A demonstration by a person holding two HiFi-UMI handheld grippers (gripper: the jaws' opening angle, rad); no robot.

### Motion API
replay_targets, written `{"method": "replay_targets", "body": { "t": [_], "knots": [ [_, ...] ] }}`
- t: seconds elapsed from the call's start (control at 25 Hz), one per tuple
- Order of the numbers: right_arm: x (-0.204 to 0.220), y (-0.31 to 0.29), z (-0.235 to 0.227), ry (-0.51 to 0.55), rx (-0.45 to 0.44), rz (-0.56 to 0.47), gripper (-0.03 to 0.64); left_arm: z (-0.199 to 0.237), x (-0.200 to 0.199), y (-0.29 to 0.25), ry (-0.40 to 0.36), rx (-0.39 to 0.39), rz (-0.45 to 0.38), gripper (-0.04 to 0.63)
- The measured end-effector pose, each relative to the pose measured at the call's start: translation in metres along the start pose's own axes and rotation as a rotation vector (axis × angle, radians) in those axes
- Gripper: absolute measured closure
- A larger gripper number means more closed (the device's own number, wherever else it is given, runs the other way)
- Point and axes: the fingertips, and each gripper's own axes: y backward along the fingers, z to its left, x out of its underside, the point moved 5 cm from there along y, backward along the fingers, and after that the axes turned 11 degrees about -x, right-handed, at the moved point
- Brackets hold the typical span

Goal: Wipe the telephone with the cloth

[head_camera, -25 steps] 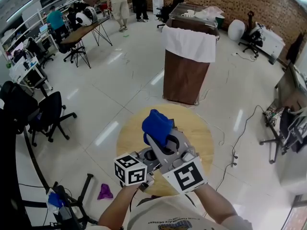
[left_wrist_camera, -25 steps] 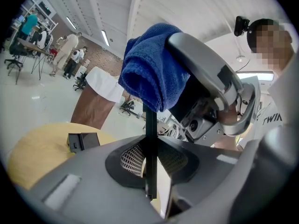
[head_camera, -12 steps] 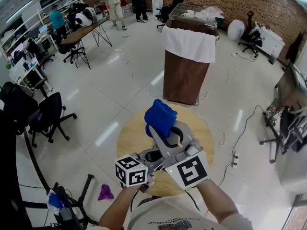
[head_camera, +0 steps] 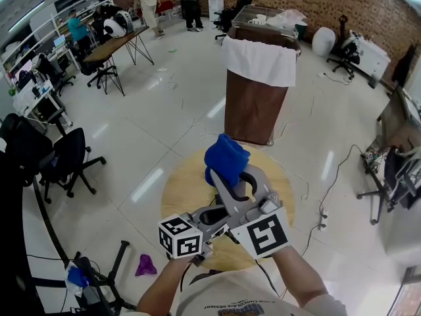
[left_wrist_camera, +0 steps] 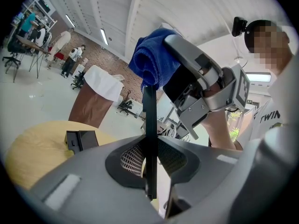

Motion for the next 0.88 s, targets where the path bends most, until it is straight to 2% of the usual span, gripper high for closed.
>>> {"method": "replay_targets", "body": {
  "t": [0.88],
  "knots": [
    [0.018,0.025,-0.028,-0.045,0.106,0.027,0.555,0.001,0.001,0.012,0.026,-0.001,-0.034,0.534]
  ]
}}
